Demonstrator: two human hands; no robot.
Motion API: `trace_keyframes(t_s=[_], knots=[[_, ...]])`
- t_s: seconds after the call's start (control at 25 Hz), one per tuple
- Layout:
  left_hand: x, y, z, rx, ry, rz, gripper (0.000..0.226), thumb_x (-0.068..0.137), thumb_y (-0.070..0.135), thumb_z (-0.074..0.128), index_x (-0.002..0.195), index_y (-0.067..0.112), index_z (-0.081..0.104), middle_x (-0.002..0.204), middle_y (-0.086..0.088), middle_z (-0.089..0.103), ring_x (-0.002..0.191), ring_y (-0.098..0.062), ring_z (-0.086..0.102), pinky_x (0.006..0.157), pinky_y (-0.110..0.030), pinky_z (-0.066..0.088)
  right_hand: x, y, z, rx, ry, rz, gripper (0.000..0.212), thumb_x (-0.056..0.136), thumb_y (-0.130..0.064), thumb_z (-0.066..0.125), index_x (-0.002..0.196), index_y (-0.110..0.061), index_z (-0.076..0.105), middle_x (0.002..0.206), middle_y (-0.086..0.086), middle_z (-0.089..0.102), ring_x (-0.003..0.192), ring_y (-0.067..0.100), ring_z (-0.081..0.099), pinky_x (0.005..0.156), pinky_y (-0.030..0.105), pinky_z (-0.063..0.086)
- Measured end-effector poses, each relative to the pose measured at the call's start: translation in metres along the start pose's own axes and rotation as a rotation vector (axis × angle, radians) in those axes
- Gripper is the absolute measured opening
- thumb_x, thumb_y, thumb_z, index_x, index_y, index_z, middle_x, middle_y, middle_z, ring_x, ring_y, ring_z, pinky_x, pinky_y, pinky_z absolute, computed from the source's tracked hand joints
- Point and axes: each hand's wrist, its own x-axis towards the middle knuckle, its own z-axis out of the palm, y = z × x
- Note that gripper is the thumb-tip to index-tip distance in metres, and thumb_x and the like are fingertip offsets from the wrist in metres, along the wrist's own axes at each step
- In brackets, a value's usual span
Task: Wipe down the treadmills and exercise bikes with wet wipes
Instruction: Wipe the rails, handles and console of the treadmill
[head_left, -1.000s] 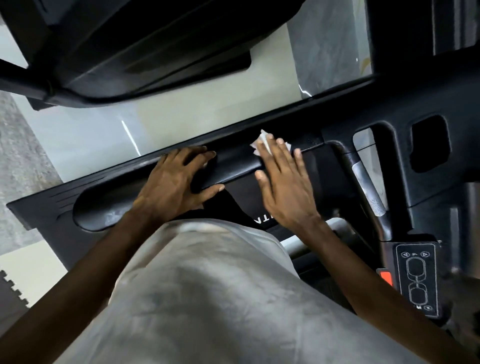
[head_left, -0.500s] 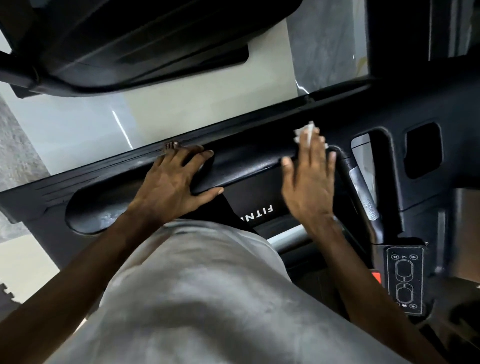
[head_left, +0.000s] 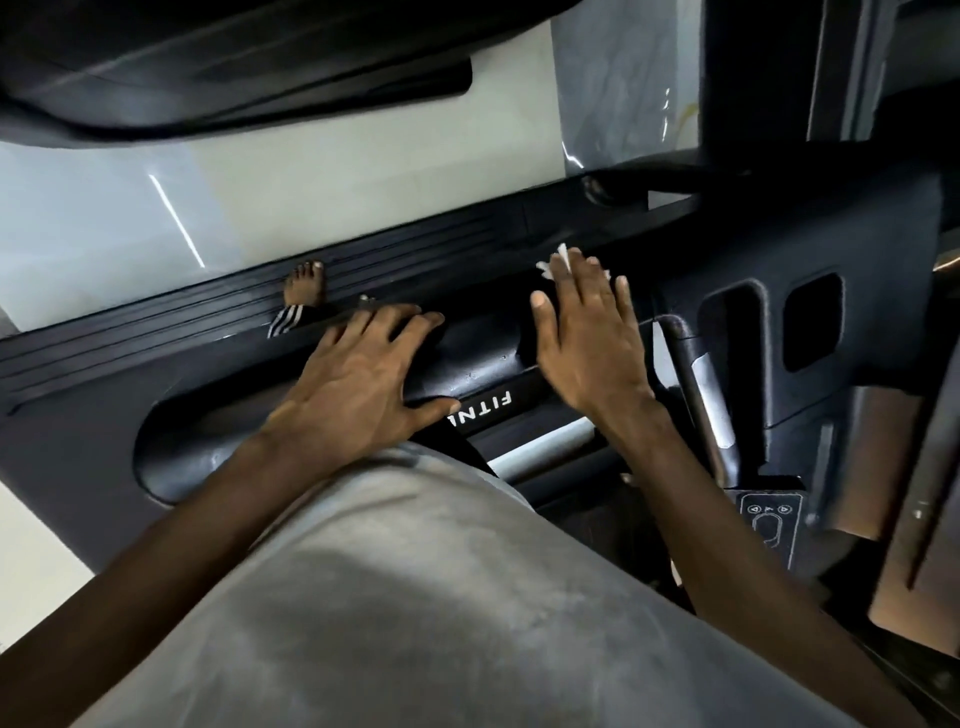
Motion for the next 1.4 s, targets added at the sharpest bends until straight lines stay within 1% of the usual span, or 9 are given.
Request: trace_keyframes(t_s=[0.2,0.32,0.44,0.64,0.84,1.0,1.16,1.32,1.4], knots=[[0.006,-0.006,-0.002,-0.025,-0.077,-0.032,0.097,0.07,0.084,0.045,0.149,0.029,0.039,0.145,-0.001,0.047,0.13,-0.028,0.047,0.107,-0.05,0.041,0.031,-0.043,-0.003,-0.031,-0.236,-0.279,0.054,0.105,-0.043,0.024,0.152,-0.02,0.042,0.161,-0.001,0.035,0.15,0.018,0.028,0.125,0.04,0.004],[0.015,-0.008,-0.009,-0.04,-0.185,-0.076,0.107,0.067,0.086,0.055,0.154,0.03,0.027,0.151,-0.002,0.039,0.137,-0.028,0.039,0.114,-0.047,0.031,0.06,-0.026,-0.008,-0.105,-0.31,-0.186,0.05,0.107,-0.04,0.022,0.151,-0.028,0.042,0.161,-0.007,0.034,0.149,0.012,0.027,0.123,0.043,0.0],[0.027,-0.011,-0.011,-0.057,-0.255,-0.055,0.117,0.062,0.092,0.054,0.155,0.029,0.022,0.151,-0.003,0.036,0.139,-0.029,0.036,0.12,-0.052,0.024,0.067,-0.004,-0.008,-0.202,-0.214,-0.004,0.055,0.105,-0.039,0.019,0.15,-0.02,0.044,0.158,0.0,0.04,0.147,0.019,0.033,0.124,0.044,0.005],[0.036,-0.012,-0.008,-0.077,-0.273,-0.05,0.122,0.053,0.096,0.04,0.153,0.027,0.028,0.147,-0.003,0.041,0.137,-0.031,0.041,0.117,-0.057,0.028,0.048,-0.038,-0.007,-0.045,-0.284,-0.274,0.049,0.106,-0.033,0.025,0.147,-0.026,0.049,0.157,-0.008,0.041,0.146,0.01,0.034,0.124,0.04,0.001],[0.038,-0.003,-0.007,-0.05,-0.227,-0.004,0.111,0.062,0.083,0.051,0.153,0.025,0.028,0.147,-0.004,0.042,0.134,-0.03,0.043,0.116,-0.056,0.031,0.042,0.0,-0.002,-0.027,0.008,0.009,0.051,0.104,-0.035,0.023,0.142,-0.025,0.056,0.151,-0.005,0.05,0.143,0.015,0.04,0.125,0.041,0.008],[0.041,0.012,-0.003,-0.037,-0.168,0.101,0.102,0.074,0.067,0.063,0.157,0.021,0.025,0.155,-0.007,0.034,0.137,-0.03,0.039,0.115,-0.046,0.033,-0.031,0.008,0.017,0.185,0.179,0.035,0.052,0.107,-0.032,0.021,0.158,-0.024,0.03,0.165,-0.004,0.026,0.153,0.015,0.019,0.126,0.042,0.007],[0.051,0.037,0.008,0.058,-0.145,0.066,0.106,0.077,0.068,0.064,0.158,0.015,0.022,0.158,-0.012,0.031,0.14,-0.034,0.036,0.116,-0.05,0.03,-0.03,0.036,0.022,0.261,0.241,0.315,0.054,0.109,-0.032,0.018,0.161,-0.025,0.011,0.168,-0.005,0.011,0.155,0.016,0.008,0.126,0.047,0.006],[0.056,0.047,0.018,0.057,-0.076,0.024,0.108,0.069,0.072,0.061,0.153,0.011,0.032,0.152,-0.016,0.041,0.133,-0.038,0.045,0.109,-0.055,0.038,-0.048,0.011,0.03,0.285,0.192,0.159,0.058,0.108,-0.038,0.018,0.162,-0.019,0.009,0.169,0.0,0.006,0.156,0.016,0.003,0.126,0.043,0.001],[0.057,0.047,0.019,0.06,-0.063,0.011,0.109,0.067,0.073,0.06,0.153,0.012,0.033,0.151,-0.015,0.043,0.131,-0.038,0.047,0.108,-0.054,0.04,-0.045,0.029,0.03,0.208,0.196,0.188,0.06,0.107,-0.043,0.014,0.162,-0.021,0.004,0.169,-0.002,0.003,0.155,0.015,0.003,0.126,0.045,0.002]])
